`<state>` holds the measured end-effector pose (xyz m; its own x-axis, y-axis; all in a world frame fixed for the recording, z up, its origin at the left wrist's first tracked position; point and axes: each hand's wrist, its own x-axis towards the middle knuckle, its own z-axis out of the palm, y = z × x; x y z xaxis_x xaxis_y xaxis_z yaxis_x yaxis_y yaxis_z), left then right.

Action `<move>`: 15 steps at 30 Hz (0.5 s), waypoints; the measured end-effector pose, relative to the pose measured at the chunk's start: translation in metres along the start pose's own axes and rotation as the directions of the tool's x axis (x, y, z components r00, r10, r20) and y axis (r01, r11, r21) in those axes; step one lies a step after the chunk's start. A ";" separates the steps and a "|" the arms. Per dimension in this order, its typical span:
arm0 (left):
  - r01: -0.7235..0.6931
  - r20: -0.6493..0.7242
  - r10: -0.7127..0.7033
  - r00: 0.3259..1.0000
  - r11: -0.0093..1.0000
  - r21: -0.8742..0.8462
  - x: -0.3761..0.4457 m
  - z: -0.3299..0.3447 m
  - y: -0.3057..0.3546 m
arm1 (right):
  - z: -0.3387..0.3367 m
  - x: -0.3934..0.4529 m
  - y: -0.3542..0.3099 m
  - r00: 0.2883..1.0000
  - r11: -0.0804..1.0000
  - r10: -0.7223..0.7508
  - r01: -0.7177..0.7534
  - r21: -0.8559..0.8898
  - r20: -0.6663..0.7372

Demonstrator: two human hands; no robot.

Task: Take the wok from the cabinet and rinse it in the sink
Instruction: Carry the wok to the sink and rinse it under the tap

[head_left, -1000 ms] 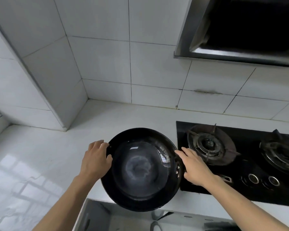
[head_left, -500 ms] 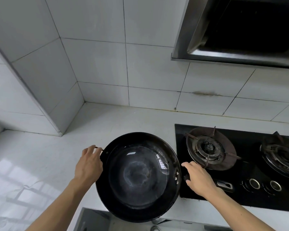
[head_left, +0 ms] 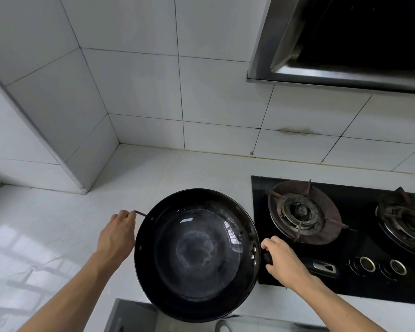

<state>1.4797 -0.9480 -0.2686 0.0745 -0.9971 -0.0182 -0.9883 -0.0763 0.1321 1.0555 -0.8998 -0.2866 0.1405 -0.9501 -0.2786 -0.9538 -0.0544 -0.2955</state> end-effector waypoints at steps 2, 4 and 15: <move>-0.008 -0.002 0.008 1.000 1.000 0.003 0.002 0.001 -0.003 | 0.004 0.000 -0.002 0.999 1.000 0.007 -0.006 0.013 -0.034; -0.002 -0.010 0.002 1.000 1.000 0.008 0.003 0.001 -0.003 | 0.007 0.002 -0.003 0.998 1.000 0.013 -0.012 0.015 -0.053; -0.006 0.057 0.000 0.998 0.994 0.109 0.008 -0.009 -0.001 | 0.008 0.009 -0.001 0.996 0.999 0.033 -0.037 -0.035 -0.085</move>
<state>1.4822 -0.9562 -0.2603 0.0666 -0.9950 -0.0751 -0.9974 -0.0685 0.0236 1.0600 -0.9062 -0.2957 0.0854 -0.9741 -0.2094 -0.9670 -0.0304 -0.2532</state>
